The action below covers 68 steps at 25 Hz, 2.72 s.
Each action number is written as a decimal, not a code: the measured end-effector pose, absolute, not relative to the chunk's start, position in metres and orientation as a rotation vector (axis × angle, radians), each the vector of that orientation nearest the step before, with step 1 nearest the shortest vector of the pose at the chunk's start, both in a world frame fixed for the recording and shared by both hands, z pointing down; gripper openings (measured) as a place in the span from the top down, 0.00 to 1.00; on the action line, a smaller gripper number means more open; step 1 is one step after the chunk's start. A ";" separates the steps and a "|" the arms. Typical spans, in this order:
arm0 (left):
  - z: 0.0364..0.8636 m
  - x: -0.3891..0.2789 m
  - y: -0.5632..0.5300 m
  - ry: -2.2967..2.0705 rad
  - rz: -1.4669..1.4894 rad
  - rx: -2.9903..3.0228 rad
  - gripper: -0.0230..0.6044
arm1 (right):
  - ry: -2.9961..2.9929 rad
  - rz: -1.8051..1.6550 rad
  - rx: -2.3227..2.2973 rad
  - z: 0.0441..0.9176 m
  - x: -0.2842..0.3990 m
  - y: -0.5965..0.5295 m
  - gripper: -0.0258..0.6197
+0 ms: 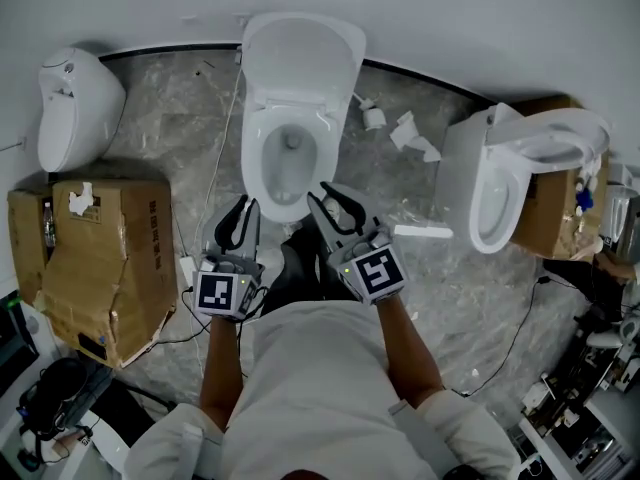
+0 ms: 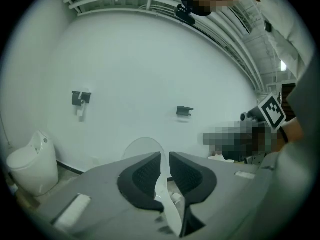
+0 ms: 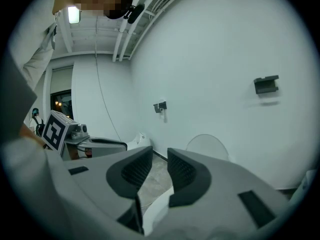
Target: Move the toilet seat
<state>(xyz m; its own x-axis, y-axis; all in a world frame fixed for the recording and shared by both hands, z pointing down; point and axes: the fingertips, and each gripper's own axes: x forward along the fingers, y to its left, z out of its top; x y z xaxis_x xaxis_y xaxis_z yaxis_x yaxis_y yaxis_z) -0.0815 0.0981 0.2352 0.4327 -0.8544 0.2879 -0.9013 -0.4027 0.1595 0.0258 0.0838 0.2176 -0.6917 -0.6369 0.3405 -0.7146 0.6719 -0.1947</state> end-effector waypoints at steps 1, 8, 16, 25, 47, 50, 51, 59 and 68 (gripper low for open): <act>0.243 -0.082 0.098 -1.514 0.239 2.388 0.87 | -2.639 0.470 1.088 0.225 0.027 0.083 0.81; 0.300 -0.084 0.103 -1.460 0.315 2.352 0.84 | -2.608 0.498 1.045 0.283 0.036 0.084 0.74; 0.362 -0.084 0.107 -1.409 0.370 2.284 0.74 | -2.528 0.595 1.082 0.346 0.046 0.083 0.66; 0.426 -0.088 0.103 -1.381 0.422 2.232 0.64 | -2.438 0.679 1.086 0.424 0.050 0.082 0.59; 0.627 -0.118 0.113 -1.349 0.476 2.009 0.40 | -2.225 0.870 1.108 0.628 0.057 0.091 0.47; 0.651 -0.121 0.117 -1.347 0.498 1.988 0.37 | -2.192 0.895 1.111 0.652 0.061 0.097 0.41; 0.659 -0.122 0.118 -1.346 0.503 1.982 0.37 | -2.182 0.900 1.112 0.660 0.062 0.099 0.41; 0.714 -0.135 0.126 -1.350 0.565 1.926 0.34 | -2.122 0.944 1.097 0.716 0.065 0.109 0.37; 0.753 -0.138 0.137 -1.343 0.573 1.875 0.30 | -2.052 0.966 1.103 0.758 0.072 0.119 0.31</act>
<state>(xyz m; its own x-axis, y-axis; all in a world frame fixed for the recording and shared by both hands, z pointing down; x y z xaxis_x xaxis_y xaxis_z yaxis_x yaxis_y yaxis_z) -0.1384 0.1365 0.7529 0.3500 -0.6006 0.7188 -0.9345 -0.1711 0.3121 0.0725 0.1189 0.7583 -0.4672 -0.4232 0.7763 -0.8680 0.3865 -0.3117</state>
